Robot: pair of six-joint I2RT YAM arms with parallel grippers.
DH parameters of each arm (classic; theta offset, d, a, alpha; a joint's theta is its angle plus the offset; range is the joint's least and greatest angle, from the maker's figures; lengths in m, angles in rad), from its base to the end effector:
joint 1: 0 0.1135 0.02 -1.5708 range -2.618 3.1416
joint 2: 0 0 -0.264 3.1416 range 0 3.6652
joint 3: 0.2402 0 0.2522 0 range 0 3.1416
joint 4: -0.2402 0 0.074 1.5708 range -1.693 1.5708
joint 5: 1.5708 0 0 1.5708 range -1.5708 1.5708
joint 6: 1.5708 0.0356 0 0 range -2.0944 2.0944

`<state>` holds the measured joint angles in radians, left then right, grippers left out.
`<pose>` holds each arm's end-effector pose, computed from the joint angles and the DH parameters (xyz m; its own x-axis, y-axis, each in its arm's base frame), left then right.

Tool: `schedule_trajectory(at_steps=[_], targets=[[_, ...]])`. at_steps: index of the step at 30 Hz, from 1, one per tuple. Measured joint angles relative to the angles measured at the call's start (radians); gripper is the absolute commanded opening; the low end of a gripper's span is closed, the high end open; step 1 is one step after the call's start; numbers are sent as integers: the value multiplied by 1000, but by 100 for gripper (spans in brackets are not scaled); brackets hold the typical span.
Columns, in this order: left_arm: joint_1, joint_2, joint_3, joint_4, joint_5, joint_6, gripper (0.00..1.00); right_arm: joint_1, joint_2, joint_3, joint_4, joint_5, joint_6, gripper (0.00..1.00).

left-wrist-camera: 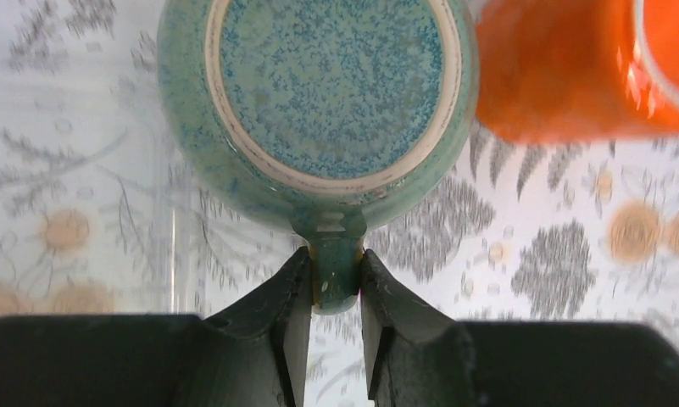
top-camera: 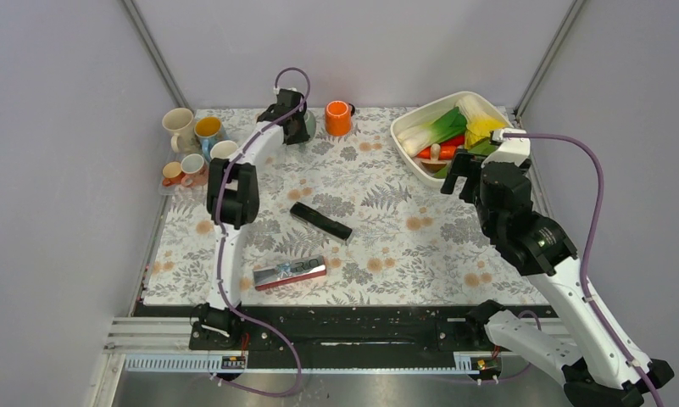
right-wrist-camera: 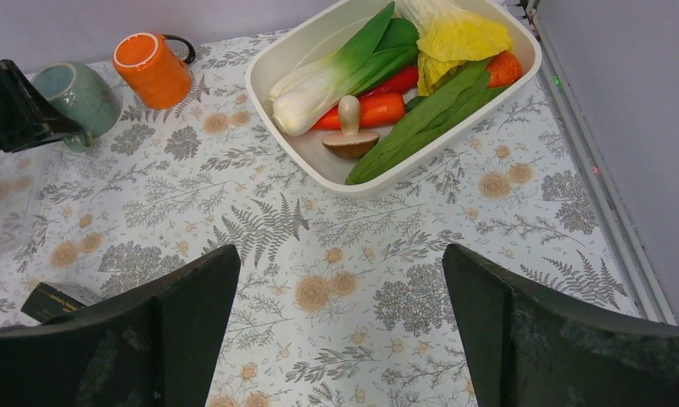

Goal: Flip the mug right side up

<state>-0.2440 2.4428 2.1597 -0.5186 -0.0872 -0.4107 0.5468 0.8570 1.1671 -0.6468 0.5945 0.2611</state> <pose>0.5347 -0.1299 0.1939 -0.7119 -0.2326 -0.6626 -0.1116 0.9690 -0.2203 0.1469 0.0661 0.4107 -0.2673 0.0877 -0.9596 0.0930 0.9936 0.0649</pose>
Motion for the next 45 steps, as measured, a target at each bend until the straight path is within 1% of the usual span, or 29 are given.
schedule_trajectory(at_steps=[5,9,11,12,14,18,19,20,21,23,24,29,31,33,35,37,41,43,45], targets=[[-20,-152,-227,-3,42,44,1,0,-3,-15,16,-2,-8,100],[-39,-269,-395,-19,76,71,31,0,-31,-55,42,-9,-9,99],[-48,-303,-442,-27,86,83,46,0,-62,-83,53,-12,-8,99],[-54,-313,-456,-32,87,91,51,0,-76,-94,58,-12,-6,99],[-66,-315,-469,-44,83,108,52,0,-111,-118,68,-15,-2,99],[-80,-310,-470,-74,61,125,52,0,-170,-145,82,-31,17,99],[-83,-303,-456,-86,55,127,47,0,-185,-151,82,-34,24,99],[-84,-293,-440,-93,49,130,39,0,-201,-158,82,-36,30,100],[-85,-278,-418,-98,43,134,28,0,-216,-164,82,-37,37,99],[-84,-256,-394,-102,34,135,2,0,-243,-174,82,-36,50,99],[-84,-247,-385,-110,30,130,0,0,-259,-179,82,-36,56,99],[-83,-234,-353,-137,35,146,0,0,-291,-186,82,-36,78,99],[-80,-234,-346,-150,55,146,0,0,-266,-183,81,-44,84,99],[-71,-238,-340,-167,113,143,0,0,-208,-167,84,-88,88,100],[-63,-245,-319,-204,200,140,0,-2,-102,-135,109,-177,96,99],[-53,-252,-277,-267,312,135,0,-6,20,-96,156,-298,116,99],[-48,-307,-242,-338,489,121,0,-26,256,-48,360,-589,211,99],[-51,-364,-238,-367,580,115,0,-43,352,-1,436,-703,265,99],[-56,-423,-221,-385,645,114,0,-82,422,28,570,-811,357,99]])
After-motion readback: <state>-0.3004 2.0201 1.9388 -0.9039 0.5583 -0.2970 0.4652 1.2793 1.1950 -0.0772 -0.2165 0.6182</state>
